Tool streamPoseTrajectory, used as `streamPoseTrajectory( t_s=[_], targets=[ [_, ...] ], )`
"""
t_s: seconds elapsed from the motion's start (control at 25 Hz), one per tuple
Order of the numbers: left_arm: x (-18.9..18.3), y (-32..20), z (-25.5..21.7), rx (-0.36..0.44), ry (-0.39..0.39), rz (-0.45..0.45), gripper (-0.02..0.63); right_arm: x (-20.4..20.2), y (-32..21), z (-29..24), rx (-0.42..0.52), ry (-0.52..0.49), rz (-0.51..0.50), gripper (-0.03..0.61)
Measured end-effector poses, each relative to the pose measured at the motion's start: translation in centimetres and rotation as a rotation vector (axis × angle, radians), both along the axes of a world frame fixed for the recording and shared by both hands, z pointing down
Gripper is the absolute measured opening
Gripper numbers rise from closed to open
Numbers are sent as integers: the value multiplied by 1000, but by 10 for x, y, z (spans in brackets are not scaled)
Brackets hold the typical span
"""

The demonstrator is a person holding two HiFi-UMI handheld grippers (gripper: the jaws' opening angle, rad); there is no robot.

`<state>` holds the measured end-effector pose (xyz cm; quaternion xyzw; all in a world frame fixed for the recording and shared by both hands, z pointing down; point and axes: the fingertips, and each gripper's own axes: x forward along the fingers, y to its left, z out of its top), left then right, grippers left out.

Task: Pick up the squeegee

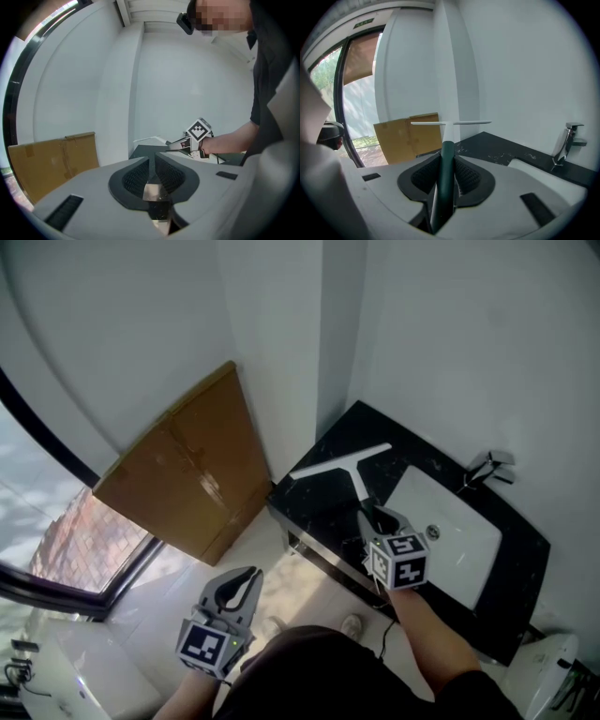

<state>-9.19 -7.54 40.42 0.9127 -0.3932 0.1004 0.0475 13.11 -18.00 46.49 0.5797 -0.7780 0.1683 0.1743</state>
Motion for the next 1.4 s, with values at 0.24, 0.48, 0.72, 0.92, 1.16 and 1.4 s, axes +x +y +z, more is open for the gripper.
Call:
streamPoseTrajectory(
  t_s=[0.24,0.48,0.72,0.92,1.16,1.4],
  targets=[
    [27,-3,-1,14,10,61,44,5,60,-42,65,-15,-28,101],
    [54,-5,-6,37,18,128,44,16,103,-63,123,-1,-12,101],
    [71,-2,-9,47,24,165,44,18,127,-68,146,13,-10,100],
    [75,0,-10,54,23,174,44,16,132,-65,143,4,-5,100],
    [75,3,-12,54,25,171,44,9,132,-67,156,-1,-28,100],
    [71,3,-12,54,23,163,44,6,131,-68,153,-3,-23,100]
  ],
)
